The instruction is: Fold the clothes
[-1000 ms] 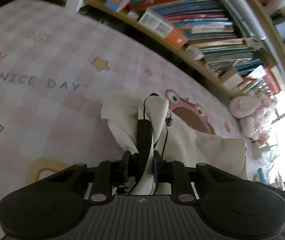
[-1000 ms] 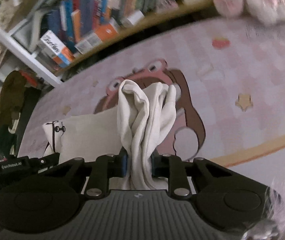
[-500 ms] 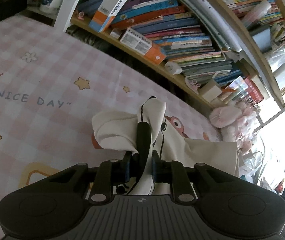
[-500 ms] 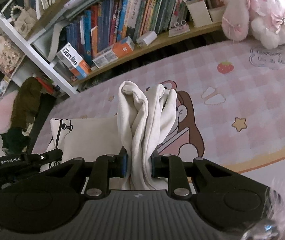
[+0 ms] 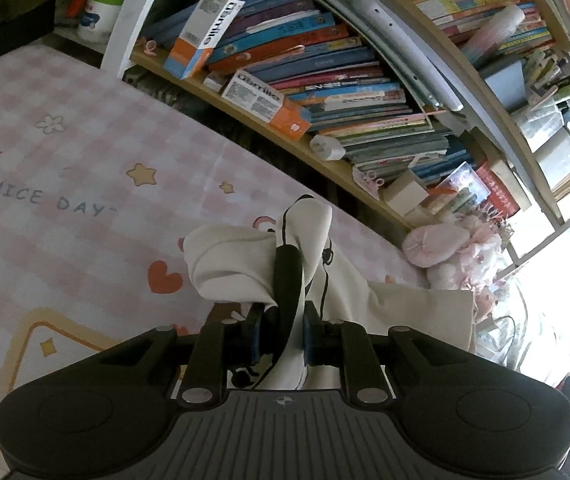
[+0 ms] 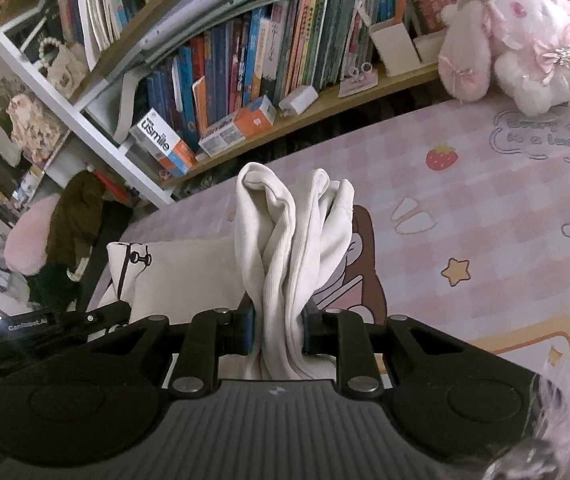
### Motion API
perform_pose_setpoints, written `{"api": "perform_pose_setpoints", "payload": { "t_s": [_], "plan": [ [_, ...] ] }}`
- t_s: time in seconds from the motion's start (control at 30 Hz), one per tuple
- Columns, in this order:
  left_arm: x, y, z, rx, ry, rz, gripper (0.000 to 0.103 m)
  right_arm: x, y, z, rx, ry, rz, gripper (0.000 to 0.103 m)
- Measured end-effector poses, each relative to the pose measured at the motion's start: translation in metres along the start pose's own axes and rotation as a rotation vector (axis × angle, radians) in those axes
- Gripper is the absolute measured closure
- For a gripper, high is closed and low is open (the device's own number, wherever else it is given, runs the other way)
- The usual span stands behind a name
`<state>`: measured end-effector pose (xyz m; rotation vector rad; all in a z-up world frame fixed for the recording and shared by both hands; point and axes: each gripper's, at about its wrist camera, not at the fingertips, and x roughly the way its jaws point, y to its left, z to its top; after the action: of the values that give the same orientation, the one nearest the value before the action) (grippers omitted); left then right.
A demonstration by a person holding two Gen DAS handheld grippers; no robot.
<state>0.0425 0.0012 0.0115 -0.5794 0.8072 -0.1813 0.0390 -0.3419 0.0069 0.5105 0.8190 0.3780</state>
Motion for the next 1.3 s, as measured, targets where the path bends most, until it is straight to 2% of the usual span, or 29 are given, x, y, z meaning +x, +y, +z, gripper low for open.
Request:
{"api": "perform_pose_setpoints", "payload": {
  "t_s": [0.23, 0.37, 0.67, 0.93, 0.97, 1.0, 1.07, 1.1, 1.2, 1.27, 1.3],
  "plan": [
    [0.011, -0.012, 0.001, 0.034, 0.026, -0.029, 0.086, -0.015, -0.008, 0.0, 0.022, -0.027, -0.023, 0.083],
    [0.015, -0.005, 0.007, 0.048, 0.046, -0.048, 0.086, -0.012, -0.004, -0.002, 0.028, -0.033, -0.043, 0.083],
    [0.017, 0.043, 0.044, 0.046, 0.073, -0.099, 0.086, 0.024, 0.037, 0.0, 0.03, -0.03, -0.091, 0.083],
    [0.018, 0.091, 0.088, 0.041, 0.061, -0.13, 0.09, 0.07, 0.08, 0.014, 0.014, -0.03, -0.13, 0.083],
    [0.019, 0.097, 0.092, 0.044, 0.055, -0.134, 0.092, 0.075, 0.084, 0.016, 0.014, -0.033, -0.129, 0.083],
    [0.02, 0.102, 0.096, 0.043, 0.05, -0.143, 0.103, 0.081, 0.089, 0.018, 0.014, -0.036, -0.126, 0.083],
    [0.022, 0.11, 0.104, 0.019, 0.038, -0.209, 0.103, 0.092, 0.098, 0.021, 0.003, -0.04, -0.101, 0.083],
    [0.024, 0.109, 0.108, 0.038, 0.039, -0.189, 0.103, 0.098, 0.103, 0.023, -0.006, -0.04, -0.091, 0.083],
    [0.031, 0.108, 0.116, 0.088, 0.052, -0.127, 0.103, 0.111, 0.116, 0.03, -0.039, -0.039, -0.132, 0.083],
    [0.03, 0.118, 0.117, 0.069, 0.061, -0.112, 0.103, 0.113, 0.114, 0.032, -0.028, -0.034, -0.142, 0.083],
    [0.031, 0.124, 0.116, 0.059, 0.067, -0.103, 0.098, 0.112, 0.111, 0.031, -0.019, -0.031, -0.148, 0.083]
  ]
}}
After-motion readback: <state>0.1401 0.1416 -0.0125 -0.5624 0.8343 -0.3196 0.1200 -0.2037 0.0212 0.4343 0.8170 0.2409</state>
